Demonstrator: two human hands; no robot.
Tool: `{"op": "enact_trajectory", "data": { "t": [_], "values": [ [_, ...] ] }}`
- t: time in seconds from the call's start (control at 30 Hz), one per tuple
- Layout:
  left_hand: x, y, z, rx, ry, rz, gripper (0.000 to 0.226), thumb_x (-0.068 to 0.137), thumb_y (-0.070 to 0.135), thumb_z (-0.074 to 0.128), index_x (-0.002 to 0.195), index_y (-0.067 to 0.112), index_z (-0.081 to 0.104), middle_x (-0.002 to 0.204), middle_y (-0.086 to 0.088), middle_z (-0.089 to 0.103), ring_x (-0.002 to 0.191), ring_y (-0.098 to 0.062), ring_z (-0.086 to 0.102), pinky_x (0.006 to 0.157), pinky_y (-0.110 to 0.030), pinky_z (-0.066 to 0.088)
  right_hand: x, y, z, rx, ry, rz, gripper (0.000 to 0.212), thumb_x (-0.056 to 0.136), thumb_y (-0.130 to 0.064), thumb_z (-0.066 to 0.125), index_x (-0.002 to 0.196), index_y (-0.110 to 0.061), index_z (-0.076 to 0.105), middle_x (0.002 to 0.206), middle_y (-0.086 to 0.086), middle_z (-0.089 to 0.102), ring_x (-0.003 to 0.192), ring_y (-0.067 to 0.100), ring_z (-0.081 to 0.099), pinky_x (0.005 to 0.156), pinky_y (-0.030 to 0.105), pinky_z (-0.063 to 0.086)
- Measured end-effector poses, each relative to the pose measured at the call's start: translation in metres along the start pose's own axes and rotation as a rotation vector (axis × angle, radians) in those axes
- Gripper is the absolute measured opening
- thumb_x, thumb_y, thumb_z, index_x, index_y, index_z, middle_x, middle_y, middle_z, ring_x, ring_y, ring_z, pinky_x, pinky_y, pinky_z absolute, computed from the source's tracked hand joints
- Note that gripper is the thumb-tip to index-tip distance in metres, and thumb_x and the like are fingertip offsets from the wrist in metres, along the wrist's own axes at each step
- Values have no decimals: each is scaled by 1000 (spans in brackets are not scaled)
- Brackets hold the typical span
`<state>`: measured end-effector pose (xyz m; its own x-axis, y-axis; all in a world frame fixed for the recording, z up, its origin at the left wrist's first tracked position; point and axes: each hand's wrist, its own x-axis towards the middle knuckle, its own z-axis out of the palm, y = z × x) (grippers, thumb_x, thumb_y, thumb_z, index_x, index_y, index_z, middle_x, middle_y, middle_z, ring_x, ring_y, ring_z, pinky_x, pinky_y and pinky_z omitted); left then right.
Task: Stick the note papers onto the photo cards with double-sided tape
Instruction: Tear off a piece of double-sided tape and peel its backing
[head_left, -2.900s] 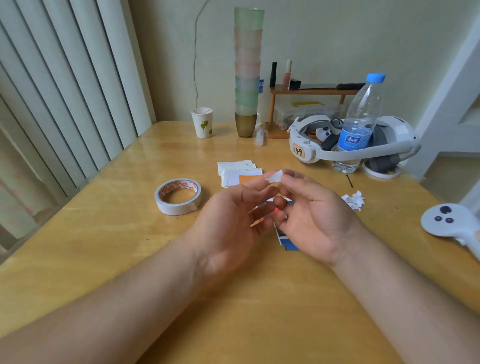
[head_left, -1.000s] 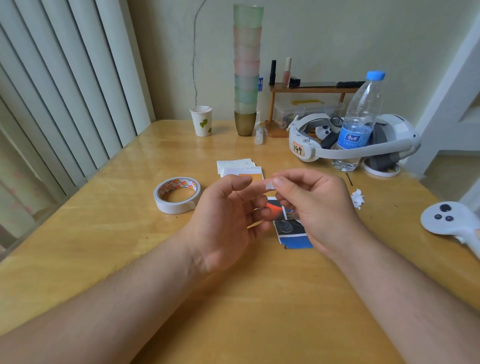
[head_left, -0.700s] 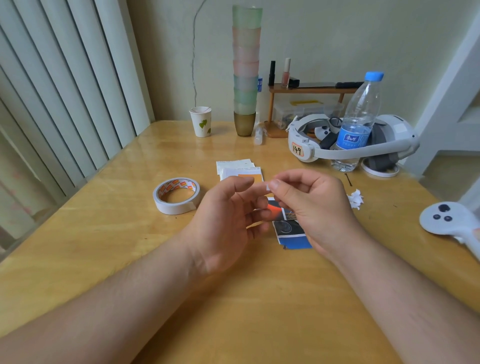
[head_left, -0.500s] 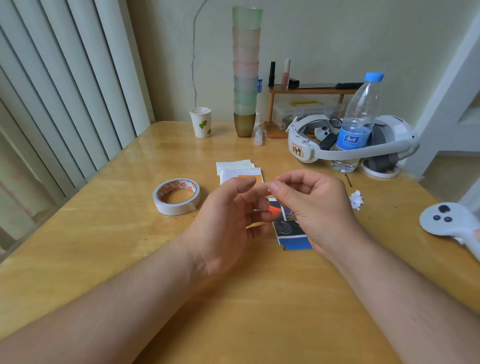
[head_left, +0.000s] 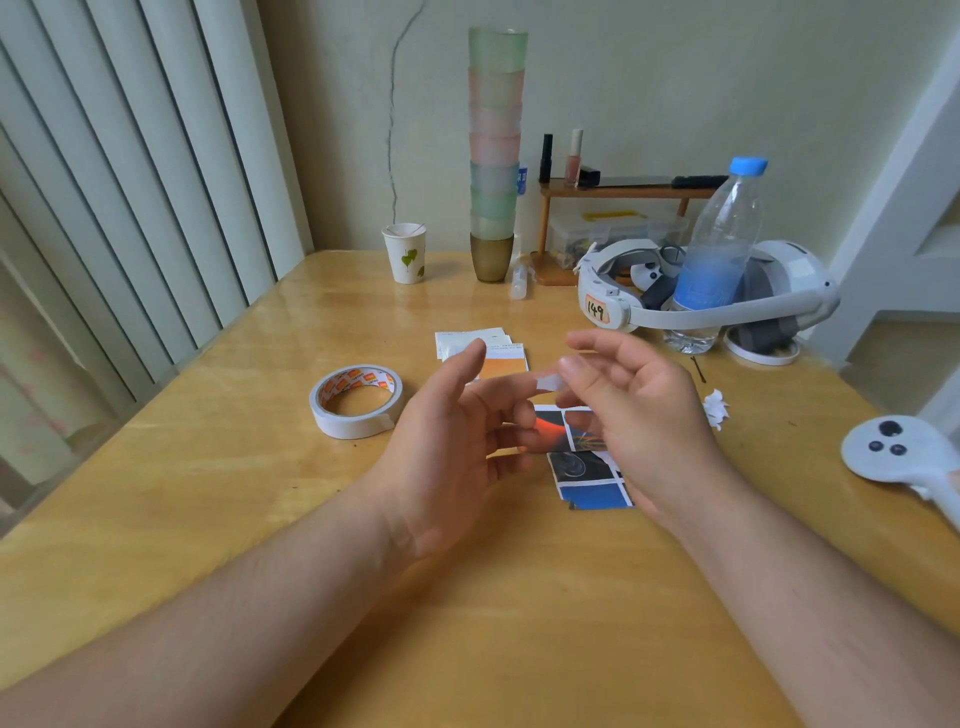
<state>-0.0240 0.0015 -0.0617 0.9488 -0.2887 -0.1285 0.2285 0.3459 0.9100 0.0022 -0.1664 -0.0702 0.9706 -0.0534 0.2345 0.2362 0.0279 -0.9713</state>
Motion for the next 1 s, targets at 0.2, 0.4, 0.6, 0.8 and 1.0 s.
{"op": "enact_trajectory", "data": {
  "t": [0.2,0.4,0.6,0.8,1.0],
  "values": [
    [3,-5,-3,131,3,44,69,103,64,28,104,19,81,84,-1,54,80,-15,62,85,-39,41,-1,3,-1,-78,-43,-60,16,91,-17,78,102,-29,77,96,-3,78,90,13,74,78,30,58],
    [4,-6,-4,224,8,60,75,100,70,28,115,18,80,84,-1,56,78,-11,62,86,-38,41,0,5,1,-45,-45,-31,7,93,-17,76,92,-22,80,87,1,79,87,19,75,84,39,62],
    [3,0,-4,-2,37,-20,78,103,68,28,90,17,84,77,-4,51,64,-16,69,90,-45,35,2,1,-3,-107,59,-62,17,99,-18,69,98,-33,77,92,-12,74,84,10,67,77,32,58],
    [4,0,-6,-30,11,-32,80,102,69,28,117,9,78,77,-3,49,65,-17,68,92,-47,32,-3,4,-4,-555,54,-438,15,83,-20,83,83,-32,75,91,-14,64,90,8,61,73,11,43],
    [3,0,-4,41,-72,-35,84,102,71,22,121,13,79,76,-1,47,68,-13,62,90,-44,33,-3,6,-2,-519,35,-432,29,85,-18,83,95,-42,70,98,-14,66,91,11,64,77,26,56]
  ]
}}
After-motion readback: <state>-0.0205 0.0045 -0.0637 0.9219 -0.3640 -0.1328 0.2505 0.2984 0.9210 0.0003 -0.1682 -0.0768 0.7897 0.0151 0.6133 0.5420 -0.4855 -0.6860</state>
